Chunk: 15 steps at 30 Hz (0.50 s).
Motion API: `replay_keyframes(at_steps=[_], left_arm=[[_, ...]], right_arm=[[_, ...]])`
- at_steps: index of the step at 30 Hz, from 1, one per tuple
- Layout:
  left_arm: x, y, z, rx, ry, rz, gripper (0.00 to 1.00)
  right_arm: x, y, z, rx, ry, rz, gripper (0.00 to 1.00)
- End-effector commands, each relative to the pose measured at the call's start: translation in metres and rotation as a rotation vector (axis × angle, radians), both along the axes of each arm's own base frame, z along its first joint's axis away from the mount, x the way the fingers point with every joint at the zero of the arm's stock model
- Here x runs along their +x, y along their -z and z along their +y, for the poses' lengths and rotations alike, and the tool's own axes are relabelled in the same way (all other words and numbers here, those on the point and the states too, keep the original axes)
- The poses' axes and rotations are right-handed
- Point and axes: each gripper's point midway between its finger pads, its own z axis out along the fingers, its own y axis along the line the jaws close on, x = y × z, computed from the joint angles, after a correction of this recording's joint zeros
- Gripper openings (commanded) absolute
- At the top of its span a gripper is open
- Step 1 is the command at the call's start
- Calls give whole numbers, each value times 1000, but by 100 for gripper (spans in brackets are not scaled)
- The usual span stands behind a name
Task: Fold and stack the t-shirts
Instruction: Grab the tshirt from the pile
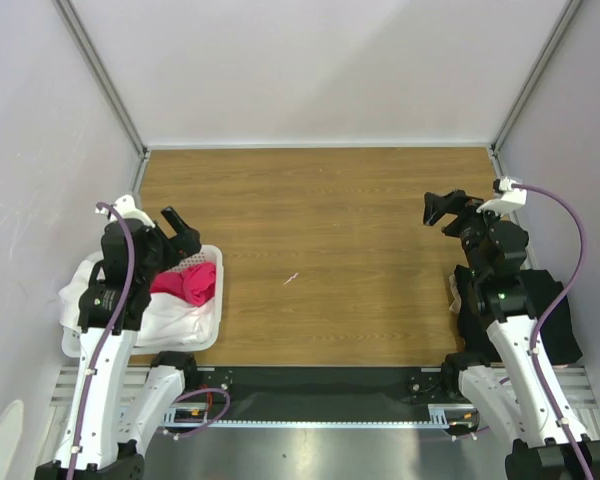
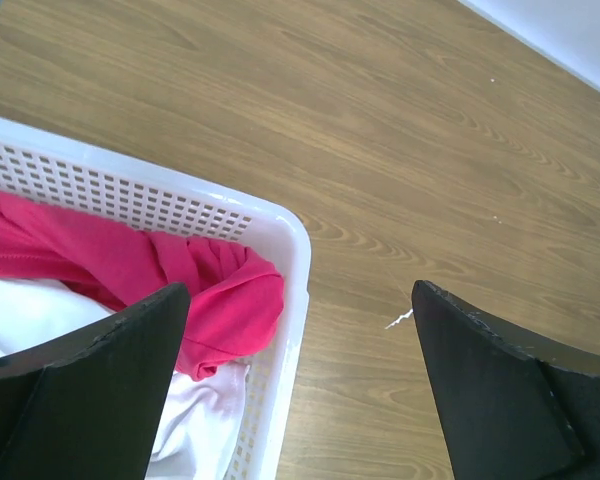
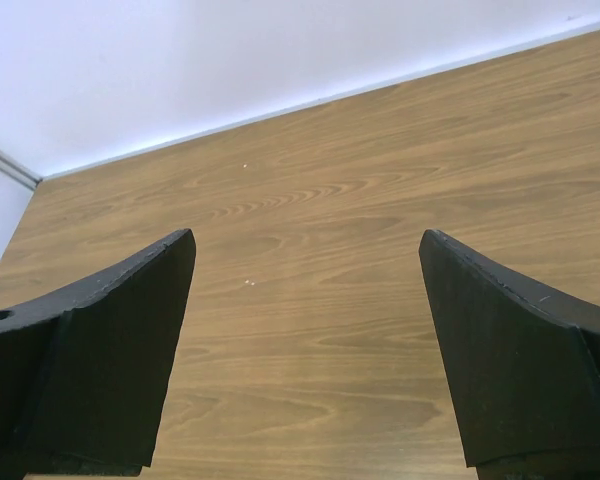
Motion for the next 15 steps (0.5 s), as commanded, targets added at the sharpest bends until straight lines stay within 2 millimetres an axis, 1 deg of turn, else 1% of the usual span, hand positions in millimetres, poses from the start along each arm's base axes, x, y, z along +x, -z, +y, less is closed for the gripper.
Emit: replay_keyframes(at_steps=[1, 4, 7, 8, 11, 13, 14, 15], left_arm=[[-5, 4, 7, -6, -54, 13, 100], [-9, 19, 3, -48, -66, 59, 100], [-14, 46, -3, -123, -96, 139, 100], [-18, 63, -3, -159, -138, 191, 100], [-23, 86, 2, -202, -235, 246, 100], [-25, 92, 6, -209, -271, 243, 100], [-25, 100, 7, -216, -289, 246, 100], [-26, 104, 8, -219, -298, 242, 100]], right_arm=[[2, -33, -6, 0, 38, -79, 100], [4, -29, -7, 10, 42, -69, 100], [8, -23, -10, 32, 69, -45, 100], [8, -19, -12, 43, 84, -24, 100], [8, -11, -11, 51, 78, 8, 100], [7, -9, -8, 52, 65, 16, 100], [6, -9, -8, 53, 62, 24, 100], [6, -9, -8, 53, 60, 24, 100]])
